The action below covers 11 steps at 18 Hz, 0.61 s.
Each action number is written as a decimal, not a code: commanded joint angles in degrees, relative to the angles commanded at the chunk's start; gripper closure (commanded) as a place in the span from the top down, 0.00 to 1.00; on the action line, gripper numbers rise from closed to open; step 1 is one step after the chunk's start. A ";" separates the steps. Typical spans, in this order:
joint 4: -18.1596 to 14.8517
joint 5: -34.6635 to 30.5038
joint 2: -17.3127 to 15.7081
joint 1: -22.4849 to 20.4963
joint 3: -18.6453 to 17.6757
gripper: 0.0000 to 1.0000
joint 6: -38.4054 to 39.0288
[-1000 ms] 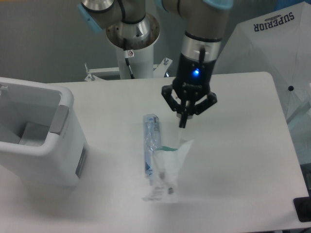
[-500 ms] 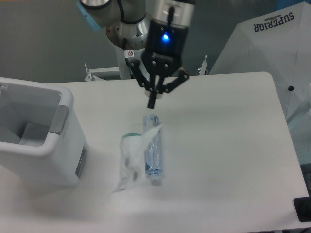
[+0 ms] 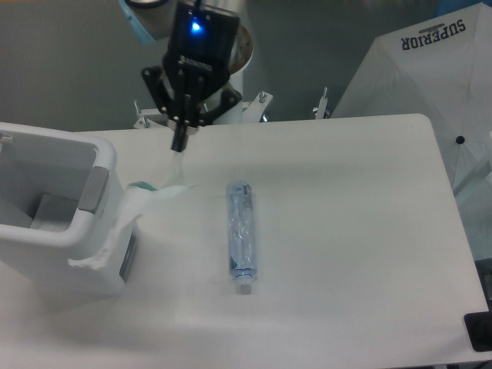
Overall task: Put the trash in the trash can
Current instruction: 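Open the gripper to drop the wrapper into the bin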
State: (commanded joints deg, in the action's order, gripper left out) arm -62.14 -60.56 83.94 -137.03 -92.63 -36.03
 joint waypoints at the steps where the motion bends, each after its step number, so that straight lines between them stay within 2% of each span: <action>1: 0.09 0.00 -0.53 0.53 -0.62 0.00 0.00; 5: 0.18 -0.09 -2.03 3.60 -1.41 0.00 -0.09; 11: 0.18 -0.53 -2.29 7.73 -2.29 0.00 -0.09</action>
State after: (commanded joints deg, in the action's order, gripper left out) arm -61.96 -61.08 81.65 -129.29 -94.92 -36.12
